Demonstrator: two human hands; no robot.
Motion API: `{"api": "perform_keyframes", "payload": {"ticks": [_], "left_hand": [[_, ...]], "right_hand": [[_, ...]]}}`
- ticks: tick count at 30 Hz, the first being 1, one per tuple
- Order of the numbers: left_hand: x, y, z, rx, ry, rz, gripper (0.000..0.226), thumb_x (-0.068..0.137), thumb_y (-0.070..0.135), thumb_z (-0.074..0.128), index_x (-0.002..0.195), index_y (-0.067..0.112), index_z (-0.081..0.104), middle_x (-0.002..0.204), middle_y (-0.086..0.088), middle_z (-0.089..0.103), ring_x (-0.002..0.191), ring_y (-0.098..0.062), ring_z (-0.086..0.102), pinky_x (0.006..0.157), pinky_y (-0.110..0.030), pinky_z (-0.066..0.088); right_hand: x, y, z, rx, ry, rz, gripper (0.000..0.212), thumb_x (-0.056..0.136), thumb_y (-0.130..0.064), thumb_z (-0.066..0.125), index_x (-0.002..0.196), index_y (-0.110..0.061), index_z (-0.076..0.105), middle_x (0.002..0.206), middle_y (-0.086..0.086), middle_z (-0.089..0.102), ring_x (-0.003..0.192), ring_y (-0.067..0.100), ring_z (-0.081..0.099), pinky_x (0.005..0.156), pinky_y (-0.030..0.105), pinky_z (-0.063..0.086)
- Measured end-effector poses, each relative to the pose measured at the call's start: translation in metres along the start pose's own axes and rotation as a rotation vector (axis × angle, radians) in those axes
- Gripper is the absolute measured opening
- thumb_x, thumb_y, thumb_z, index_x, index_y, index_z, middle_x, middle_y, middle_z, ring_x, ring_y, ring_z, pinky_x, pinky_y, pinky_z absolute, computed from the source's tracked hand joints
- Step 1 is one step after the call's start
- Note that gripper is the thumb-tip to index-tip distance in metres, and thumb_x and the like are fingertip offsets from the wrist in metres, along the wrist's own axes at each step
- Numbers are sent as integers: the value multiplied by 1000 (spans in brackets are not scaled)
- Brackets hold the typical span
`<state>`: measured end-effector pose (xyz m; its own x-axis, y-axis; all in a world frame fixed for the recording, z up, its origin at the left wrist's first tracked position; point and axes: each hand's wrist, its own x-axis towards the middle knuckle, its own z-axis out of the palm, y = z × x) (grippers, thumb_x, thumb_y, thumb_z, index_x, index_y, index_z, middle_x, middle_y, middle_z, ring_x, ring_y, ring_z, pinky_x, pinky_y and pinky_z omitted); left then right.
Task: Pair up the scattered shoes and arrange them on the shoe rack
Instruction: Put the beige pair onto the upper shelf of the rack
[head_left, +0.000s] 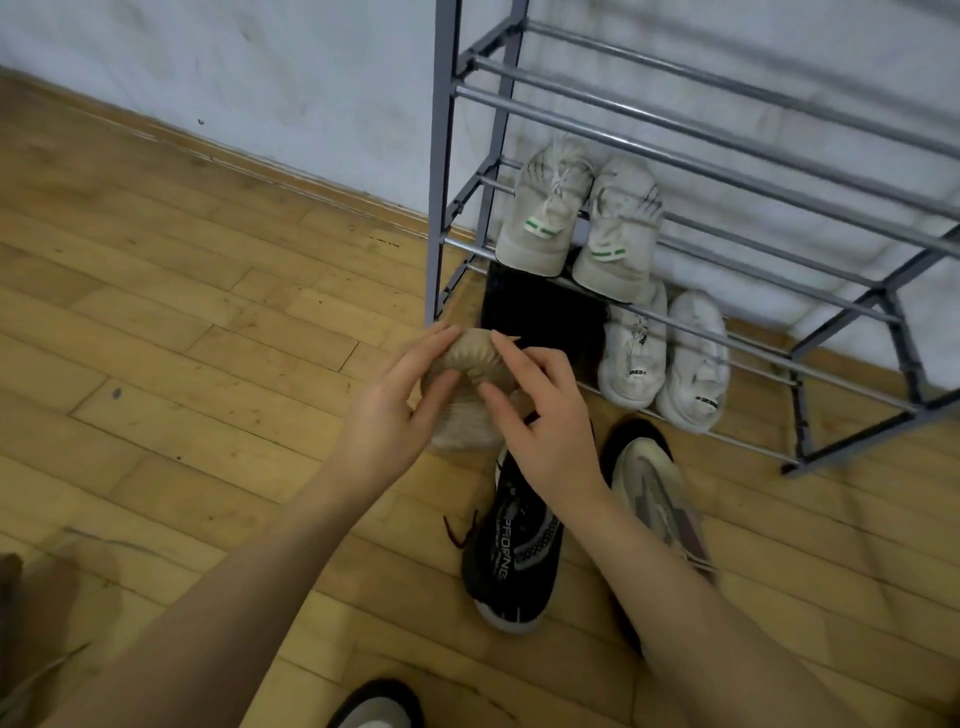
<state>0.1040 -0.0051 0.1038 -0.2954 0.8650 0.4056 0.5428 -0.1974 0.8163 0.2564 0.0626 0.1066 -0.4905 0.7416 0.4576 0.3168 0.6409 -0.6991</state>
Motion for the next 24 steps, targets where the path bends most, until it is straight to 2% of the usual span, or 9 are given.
{"api": "perform_keyframes", "payload": {"ticks": [3, 5, 8, 11, 13, 15, 18, 21, 24], "left_hand": [[-23, 10, 4, -115, 54, -127, 35, 91, 42, 47, 122, 27, 51, 126, 3, 53, 116, -8, 51, 91, -33, 49], [-38, 15, 5, -91, 53, -195, 32, 89, 49, 44, 119, 36, 45, 118, 1, 54, 108, -11, 53, 84, -35, 51], [-58, 20, 5, 82, 26, -289, 42, 87, 61, 35, 124, 43, 36, 120, 5, 51, 98, -7, 52, 71, -20, 43], [-67, 20, 1, 174, -21, -455, 56, 85, 67, 28, 130, 37, 42, 125, 2, 50, 101, -8, 47, 79, -23, 38], [-75, 19, -1, 217, -44, -533, 54, 86, 62, 30, 128, 33, 48, 121, -1, 53, 100, -10, 49, 82, -24, 37], [-86, 20, -1, 227, -33, -503, 43, 91, 52, 38, 125, 29, 50, 114, 1, 57, 97, -9, 51, 78, -20, 39], [-98, 24, 5, 199, 32, -321, 31, 92, 36, 50, 119, 21, 58, 111, 5, 59, 96, -2, 53, 80, -6, 39], [-95, 28, 13, 161, 94, -205, 24, 89, 23, 54, 109, 13, 63, 107, 2, 60, 98, 3, 54, 84, -8, 40], [-84, 33, 20, 86, 192, -168, 23, 88, 20, 52, 104, 8, 63, 106, 0, 57, 100, 4, 52, 85, -8, 39]], "right_hand": [[-16, -8, -4, 39, -10, 5, 38, 93, -33, 52, 126, -15, 58, 109, 3, 52, 94, 7, 53, 79, 27, 50], [-28, -15, -5, 61, -52, 65, 39, 92, -37, 51, 126, -18, 57, 112, 0, 52, 97, 6, 53, 83, 25, 48], [-47, -22, -8, 110, -130, 199, 43, 91, -47, 48, 130, -28, 50, 115, -8, 49, 99, 6, 55, 84, 29, 50], [-58, -29, -9, 90, -236, 296, 47, 92, -50, 46, 137, -36, 41, 115, -10, 46, 96, 4, 55, 85, 33, 51], [-65, -31, -6, 67, -313, 336, 47, 93, -50, 44, 139, -41, 37, 118, -12, 46, 100, 1, 52, 93, 36, 46], [-72, -30, 2, 42, -386, 367, 45, 94, -49, 43, 138, -42, 37, 124, -14, 45, 110, 2, 48, 102, 42, 38], [-84, -27, 12, 136, -434, 419, 41, 96, -44, 42, 137, -42, 39, 125, -18, 45, 118, 4, 45, 104, 43, 38], [-86, -27, 11, 210, -386, 410, 37, 99, -37, 42, 135, -41, 44, 129, -16, 49, 121, -1, 43, 105, 36, 38], [-78, -26, 5, 155, -264, 385, 37, 95, -47, 41, 132, -44, 45, 125, -26, 44, 123, 1, 43, 106, 42, 36]]}}
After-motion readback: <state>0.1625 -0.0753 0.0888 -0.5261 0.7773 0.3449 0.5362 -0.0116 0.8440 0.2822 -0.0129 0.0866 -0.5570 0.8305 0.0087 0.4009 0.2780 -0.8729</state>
